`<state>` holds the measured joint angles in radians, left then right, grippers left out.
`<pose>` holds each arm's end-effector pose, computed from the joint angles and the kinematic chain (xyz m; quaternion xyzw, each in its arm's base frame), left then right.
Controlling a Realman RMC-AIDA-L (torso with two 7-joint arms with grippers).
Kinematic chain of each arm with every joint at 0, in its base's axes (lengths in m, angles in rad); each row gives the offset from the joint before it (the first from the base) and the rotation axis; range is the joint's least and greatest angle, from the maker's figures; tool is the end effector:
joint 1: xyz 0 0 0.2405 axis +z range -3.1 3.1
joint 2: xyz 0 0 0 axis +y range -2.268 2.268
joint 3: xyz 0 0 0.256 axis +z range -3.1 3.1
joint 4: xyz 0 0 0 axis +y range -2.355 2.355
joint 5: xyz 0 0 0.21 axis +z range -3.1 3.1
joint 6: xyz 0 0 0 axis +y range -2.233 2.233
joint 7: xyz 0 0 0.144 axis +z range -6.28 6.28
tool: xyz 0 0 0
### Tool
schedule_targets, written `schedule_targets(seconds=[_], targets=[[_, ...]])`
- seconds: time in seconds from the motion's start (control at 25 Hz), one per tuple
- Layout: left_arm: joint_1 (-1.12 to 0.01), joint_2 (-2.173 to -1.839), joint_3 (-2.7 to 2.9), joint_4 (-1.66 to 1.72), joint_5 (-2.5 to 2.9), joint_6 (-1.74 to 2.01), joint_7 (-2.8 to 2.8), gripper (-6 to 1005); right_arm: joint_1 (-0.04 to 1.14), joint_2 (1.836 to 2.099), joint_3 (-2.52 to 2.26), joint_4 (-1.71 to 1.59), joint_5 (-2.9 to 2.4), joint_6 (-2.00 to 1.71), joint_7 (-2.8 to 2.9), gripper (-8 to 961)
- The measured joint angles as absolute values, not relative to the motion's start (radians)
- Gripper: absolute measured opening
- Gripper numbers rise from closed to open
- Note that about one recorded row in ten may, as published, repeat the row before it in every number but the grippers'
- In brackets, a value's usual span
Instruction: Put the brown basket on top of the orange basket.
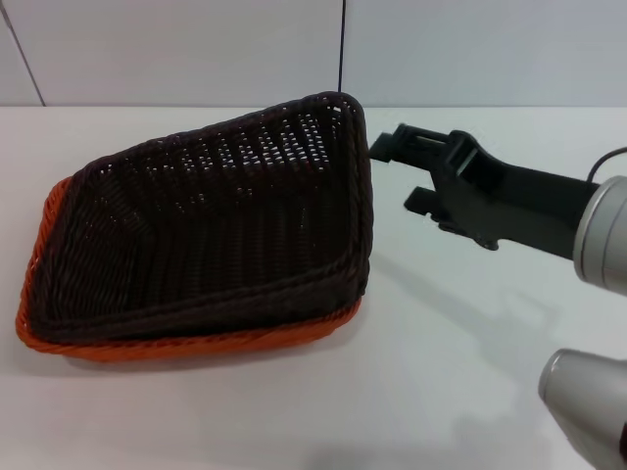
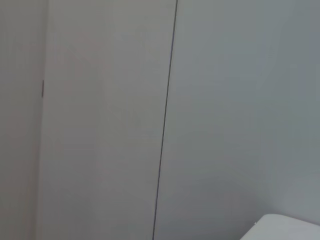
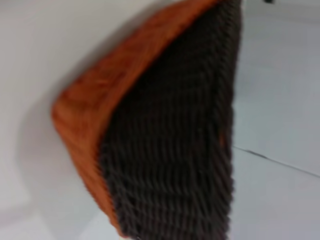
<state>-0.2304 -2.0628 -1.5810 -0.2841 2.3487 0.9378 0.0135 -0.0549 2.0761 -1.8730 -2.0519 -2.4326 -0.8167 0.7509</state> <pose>-0.4455 0.2689 0.0708 -0.4301 -0.3941 -0.1909 0.7894 0.0996 0.2710 0.0136 -0.6945 -0.6085 -0.1843 0.3368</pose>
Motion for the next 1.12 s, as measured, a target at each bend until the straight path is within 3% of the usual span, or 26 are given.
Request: schedule_targets(seconds=[0.16,0.44,0.72,1.12], targets=[[-0.231,-2.062,-1.581,-0.285,2.350,0.944,0.014,772,-0.134,2.078,-1.921,-2.030,-2.427,-0.661,0.747,710],[-0.230,-2.061,-1.585,-0.294,2.348,0.983,0.014,772,-0.195,2.077,-1.972,-1.878,-2.311,-0.207,0.756,710],[-0.250,-2.054,-1.583,-0.287,2.352,0.986,0.015,772,-0.110,2.070,-1.984,-1.702,-2.061,0.161,0.894,710],[-0.251,-2.049,-1.584,-0.290,2.378,0.991,0.015,772,-0.021,2.070,-2.041,-1.397,-2.321,0.678,1.700,710]])
